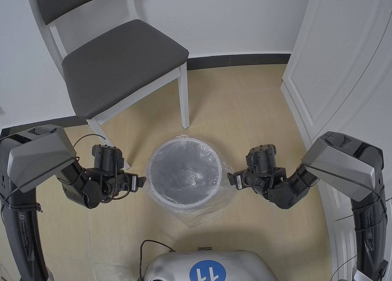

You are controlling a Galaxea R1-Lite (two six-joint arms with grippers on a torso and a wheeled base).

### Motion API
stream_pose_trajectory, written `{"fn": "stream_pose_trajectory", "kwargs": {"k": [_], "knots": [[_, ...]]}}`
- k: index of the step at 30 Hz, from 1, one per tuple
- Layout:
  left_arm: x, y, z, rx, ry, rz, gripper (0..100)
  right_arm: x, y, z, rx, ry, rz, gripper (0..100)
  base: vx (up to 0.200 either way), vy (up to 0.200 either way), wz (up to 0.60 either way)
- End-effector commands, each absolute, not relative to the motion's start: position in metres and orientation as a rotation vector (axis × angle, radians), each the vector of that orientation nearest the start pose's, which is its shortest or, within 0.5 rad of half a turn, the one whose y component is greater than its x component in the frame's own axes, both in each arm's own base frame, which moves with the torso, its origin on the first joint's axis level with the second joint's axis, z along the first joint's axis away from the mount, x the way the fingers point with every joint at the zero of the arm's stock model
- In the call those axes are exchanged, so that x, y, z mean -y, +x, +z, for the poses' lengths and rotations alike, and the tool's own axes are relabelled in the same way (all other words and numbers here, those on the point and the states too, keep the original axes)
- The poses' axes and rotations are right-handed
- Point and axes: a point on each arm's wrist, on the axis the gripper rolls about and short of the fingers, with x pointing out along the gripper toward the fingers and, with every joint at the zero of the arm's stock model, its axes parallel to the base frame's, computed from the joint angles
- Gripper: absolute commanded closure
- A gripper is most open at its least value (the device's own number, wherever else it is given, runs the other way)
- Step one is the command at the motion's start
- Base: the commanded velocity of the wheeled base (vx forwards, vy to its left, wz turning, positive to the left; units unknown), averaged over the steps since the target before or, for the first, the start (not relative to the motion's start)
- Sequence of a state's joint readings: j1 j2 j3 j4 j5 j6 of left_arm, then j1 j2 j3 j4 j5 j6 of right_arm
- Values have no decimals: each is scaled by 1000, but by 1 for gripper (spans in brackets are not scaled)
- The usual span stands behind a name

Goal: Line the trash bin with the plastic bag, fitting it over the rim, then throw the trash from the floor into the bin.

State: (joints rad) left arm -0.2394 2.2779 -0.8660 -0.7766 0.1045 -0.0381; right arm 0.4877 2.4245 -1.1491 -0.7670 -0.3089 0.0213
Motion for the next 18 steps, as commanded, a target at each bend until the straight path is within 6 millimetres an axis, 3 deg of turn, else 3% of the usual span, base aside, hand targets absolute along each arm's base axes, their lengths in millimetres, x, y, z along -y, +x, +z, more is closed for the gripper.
{"fn": "stream_pose_trajectory", "kwargs": {"k": [1, 18], "knots": [[90, 381, -14, -645, 74, -113, 0, -198, 394, -18, -506, -190, 164, 0, 0, 0, 0], [88, 424, -34, -629, 64, -81, 0, -192, 443, -60, -481, -149, 138, 0, 0, 0, 0]]}}
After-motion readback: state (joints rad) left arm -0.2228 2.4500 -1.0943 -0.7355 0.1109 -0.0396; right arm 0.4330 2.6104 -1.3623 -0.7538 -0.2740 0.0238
